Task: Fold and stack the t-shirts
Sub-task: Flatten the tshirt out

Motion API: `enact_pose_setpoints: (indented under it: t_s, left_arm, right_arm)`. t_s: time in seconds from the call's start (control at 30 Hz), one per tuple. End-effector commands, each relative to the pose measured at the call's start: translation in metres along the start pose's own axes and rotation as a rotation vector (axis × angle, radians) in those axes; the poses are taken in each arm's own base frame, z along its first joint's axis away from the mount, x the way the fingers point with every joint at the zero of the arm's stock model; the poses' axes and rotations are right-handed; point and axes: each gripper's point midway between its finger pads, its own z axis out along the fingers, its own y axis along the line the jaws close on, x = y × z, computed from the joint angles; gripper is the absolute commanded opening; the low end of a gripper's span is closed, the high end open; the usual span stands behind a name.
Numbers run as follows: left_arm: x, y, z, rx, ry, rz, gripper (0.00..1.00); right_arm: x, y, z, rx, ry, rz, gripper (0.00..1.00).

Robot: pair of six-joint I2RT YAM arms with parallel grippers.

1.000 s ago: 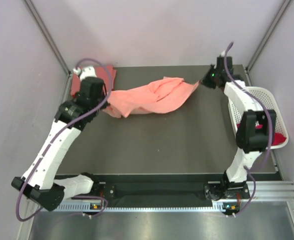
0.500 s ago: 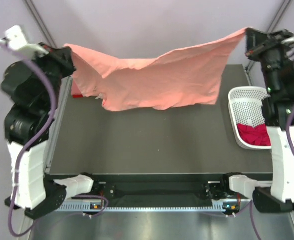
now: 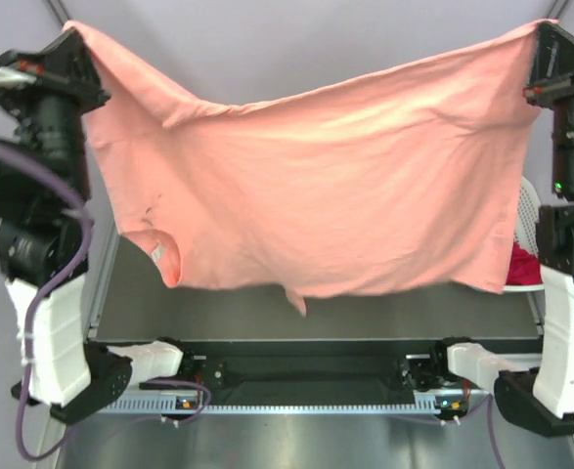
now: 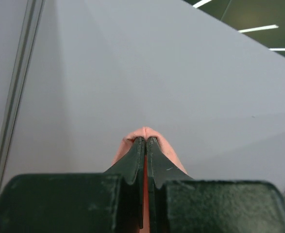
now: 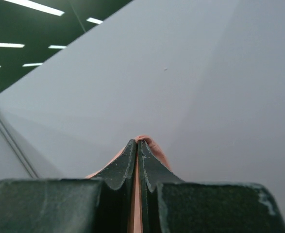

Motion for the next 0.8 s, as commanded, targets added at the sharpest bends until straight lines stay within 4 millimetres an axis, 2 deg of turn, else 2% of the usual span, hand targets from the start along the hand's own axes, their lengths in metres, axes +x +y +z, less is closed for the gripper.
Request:
enact_pose_setpoints:
  t_s: [0.0, 0.1, 0.27, 0.3, 0.43, 0.5, 0.67, 0.77]
  left_arm:
    - [0.019, -0.007, 0.039, -0.009, -0.050, 0.059, 0.00]
    - [0.026, -0.014, 0.053, 0.005, -0.050, 0.071, 0.00]
    - [0.030, -0.018, 0.056, 0.017, -0.048, 0.060, 0.00]
    - [0.026, -0.017, 0.052, 0.019, -0.050, 0.059, 0.00]
    - [0.014, -0.011, 0.039, 0.009, -0.056, 0.052, 0.00]
    - [0.008, -0.009, 0.033, 0.006, -0.062, 0.046, 0.00]
    - [-0.015, -0.007, 0.012, 0.025, -0.093, 0.019, 0.00]
    - [-0.011, -0.003, 0.008, 0.014, -0.093, -0.002, 0.00]
  right_arm:
    - [0.043, -0.019, 0.031, 0.035, 0.070, -0.003, 0.00]
    - [0.054, -0.023, 0.038, 0.041, 0.106, -0.022, 0.00]
    - [0.057, -0.025, 0.035, 0.047, 0.117, -0.017, 0.00]
    - [0.062, -0.025, 0.033, 0.045, 0.131, -0.014, 0.00]
    - [0.061, -0.024, 0.022, 0.046, 0.139, -0.003, 0.00]
    - [0.052, -0.020, 0.015, 0.036, 0.122, -0.002, 0.00]
    - [0.042, -0.014, 0.002, 0.023, 0.105, 0.019, 0.00]
    - [0.044, -0.014, 0.001, 0.019, 0.096, 0.043, 0.00]
